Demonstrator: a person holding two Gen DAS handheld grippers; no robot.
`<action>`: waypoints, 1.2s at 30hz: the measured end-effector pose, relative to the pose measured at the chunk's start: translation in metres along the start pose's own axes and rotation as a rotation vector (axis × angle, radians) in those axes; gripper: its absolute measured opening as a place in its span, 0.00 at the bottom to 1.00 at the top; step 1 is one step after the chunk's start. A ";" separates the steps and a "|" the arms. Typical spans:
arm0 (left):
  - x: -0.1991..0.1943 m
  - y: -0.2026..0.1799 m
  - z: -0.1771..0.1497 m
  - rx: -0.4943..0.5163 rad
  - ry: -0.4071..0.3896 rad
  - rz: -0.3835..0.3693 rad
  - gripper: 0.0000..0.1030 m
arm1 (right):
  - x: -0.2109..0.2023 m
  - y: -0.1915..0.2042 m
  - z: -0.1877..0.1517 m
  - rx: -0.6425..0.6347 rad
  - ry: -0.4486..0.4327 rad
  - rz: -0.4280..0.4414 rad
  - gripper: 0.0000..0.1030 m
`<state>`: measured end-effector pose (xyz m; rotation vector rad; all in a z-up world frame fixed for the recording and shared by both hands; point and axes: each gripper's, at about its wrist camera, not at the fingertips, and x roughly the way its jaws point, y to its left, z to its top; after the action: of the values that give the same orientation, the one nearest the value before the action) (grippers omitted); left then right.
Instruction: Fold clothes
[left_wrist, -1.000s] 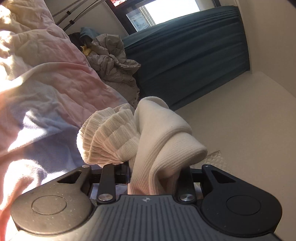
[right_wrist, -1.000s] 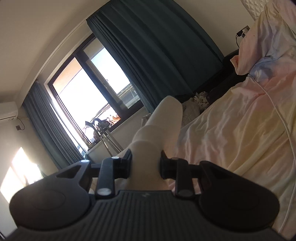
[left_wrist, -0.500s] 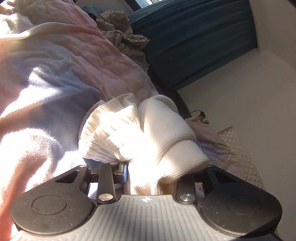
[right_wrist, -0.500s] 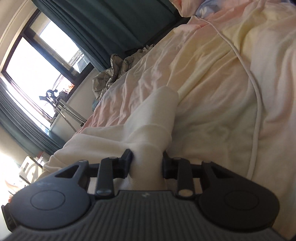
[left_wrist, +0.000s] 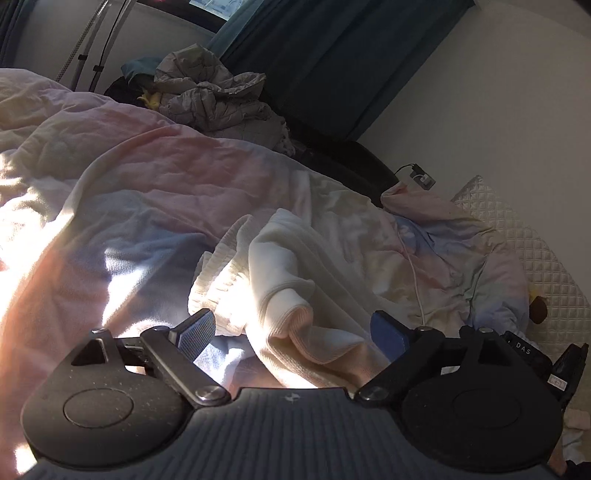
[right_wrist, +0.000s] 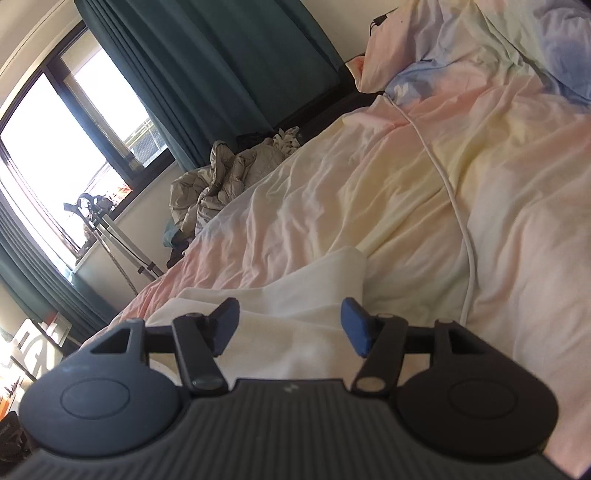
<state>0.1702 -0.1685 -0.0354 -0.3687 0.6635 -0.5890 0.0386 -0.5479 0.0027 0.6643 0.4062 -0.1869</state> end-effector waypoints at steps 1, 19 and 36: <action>-0.015 -0.005 0.004 0.028 -0.015 0.013 0.91 | -0.008 0.011 0.002 -0.024 -0.008 0.008 0.60; -0.253 -0.013 0.027 0.265 -0.270 0.311 1.00 | -0.097 0.238 -0.060 -0.437 -0.016 0.261 0.61; -0.285 0.060 0.001 0.236 -0.327 0.571 1.00 | -0.067 0.332 -0.161 -0.582 -0.024 0.348 0.66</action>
<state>0.0127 0.0534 0.0684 -0.0407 0.3508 -0.0533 0.0268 -0.1870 0.1021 0.1505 0.2949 0.2502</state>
